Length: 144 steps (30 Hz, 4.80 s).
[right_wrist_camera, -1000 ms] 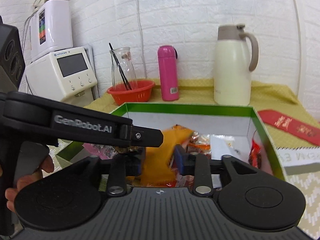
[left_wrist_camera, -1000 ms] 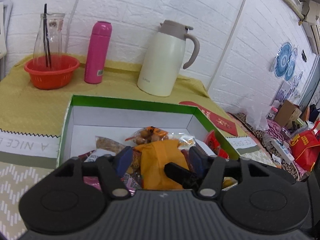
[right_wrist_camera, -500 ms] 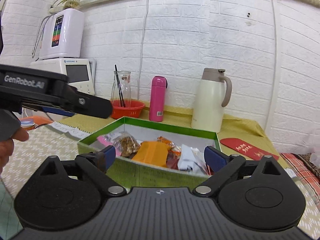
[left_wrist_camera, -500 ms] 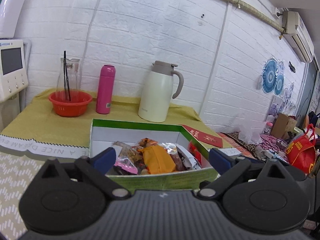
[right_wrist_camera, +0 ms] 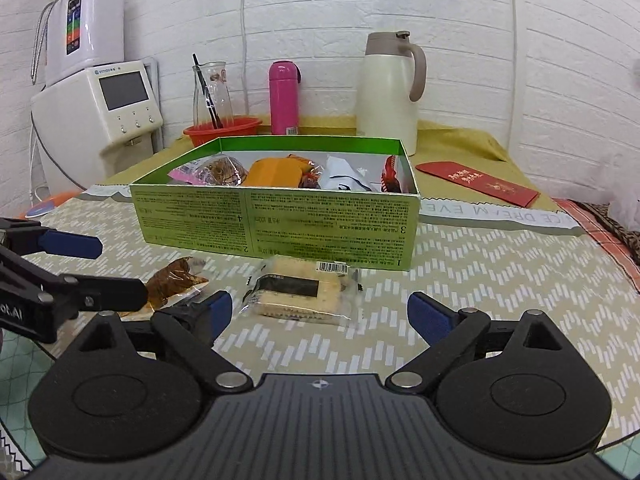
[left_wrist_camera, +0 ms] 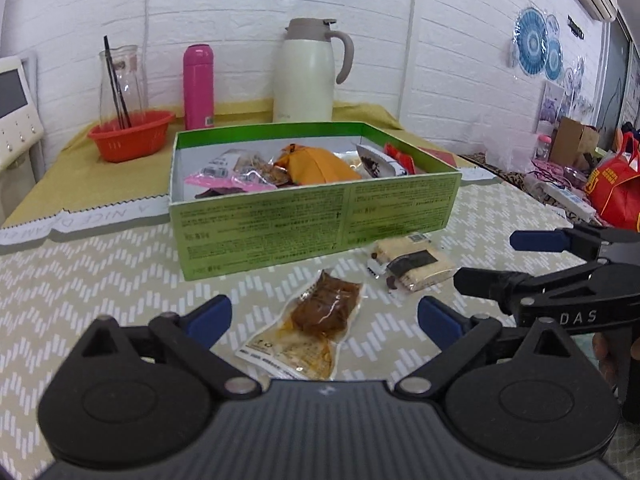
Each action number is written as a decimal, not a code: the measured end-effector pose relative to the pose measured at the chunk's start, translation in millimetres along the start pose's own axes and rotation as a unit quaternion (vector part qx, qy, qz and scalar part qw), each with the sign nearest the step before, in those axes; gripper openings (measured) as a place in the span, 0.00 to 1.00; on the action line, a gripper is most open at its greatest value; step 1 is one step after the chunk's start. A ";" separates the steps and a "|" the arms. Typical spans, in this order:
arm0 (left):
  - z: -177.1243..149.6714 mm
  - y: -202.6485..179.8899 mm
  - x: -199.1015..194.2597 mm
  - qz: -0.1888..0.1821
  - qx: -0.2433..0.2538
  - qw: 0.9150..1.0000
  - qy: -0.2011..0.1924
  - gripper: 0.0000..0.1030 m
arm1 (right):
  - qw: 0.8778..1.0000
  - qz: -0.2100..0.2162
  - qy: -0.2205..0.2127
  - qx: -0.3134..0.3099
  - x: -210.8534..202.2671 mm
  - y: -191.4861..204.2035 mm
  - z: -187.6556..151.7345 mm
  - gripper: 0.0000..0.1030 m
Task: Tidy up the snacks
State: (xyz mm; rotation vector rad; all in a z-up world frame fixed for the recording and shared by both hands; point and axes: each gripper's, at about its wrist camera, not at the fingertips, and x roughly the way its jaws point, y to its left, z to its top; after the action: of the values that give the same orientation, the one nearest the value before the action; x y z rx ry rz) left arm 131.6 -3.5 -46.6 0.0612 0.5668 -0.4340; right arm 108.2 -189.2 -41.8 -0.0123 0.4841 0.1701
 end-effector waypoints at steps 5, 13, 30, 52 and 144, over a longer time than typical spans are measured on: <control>3.5 2.4 19.6 -0.015 0.008 1.000 0.017 0.92 | 1.000 -0.002 0.000 0.008 2.6 -4.4 1.4 1.00; 1.3 3.0 39.1 -0.038 0.034 0.998 0.045 0.42 | 0.999 0.016 0.025 0.020 27.8 -4.7 6.2 1.00; 0.3 -2.4 39.3 -0.004 0.028 0.999 0.040 0.35 | 0.998 0.019 0.062 0.007 52.2 9.0 7.9 0.95; 66.3 -10.8 -79.3 -0.001 -0.064 0.990 -0.125 0.35 | 0.993 0.019 -0.112 0.013 -62.8 -5.2 54.3 0.95; -0.4 -37.8 -70.4 0.219 -0.070 0.973 -0.020 0.88 | 0.998 -0.052 -0.027 0.005 -66.8 -1.8 -4.5 1.00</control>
State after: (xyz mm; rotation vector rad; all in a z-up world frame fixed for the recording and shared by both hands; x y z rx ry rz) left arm 62.5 -10.9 -7.1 0.0414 0.5255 0.0342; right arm 48.3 -201.9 -14.8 -0.0229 0.4288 0.0657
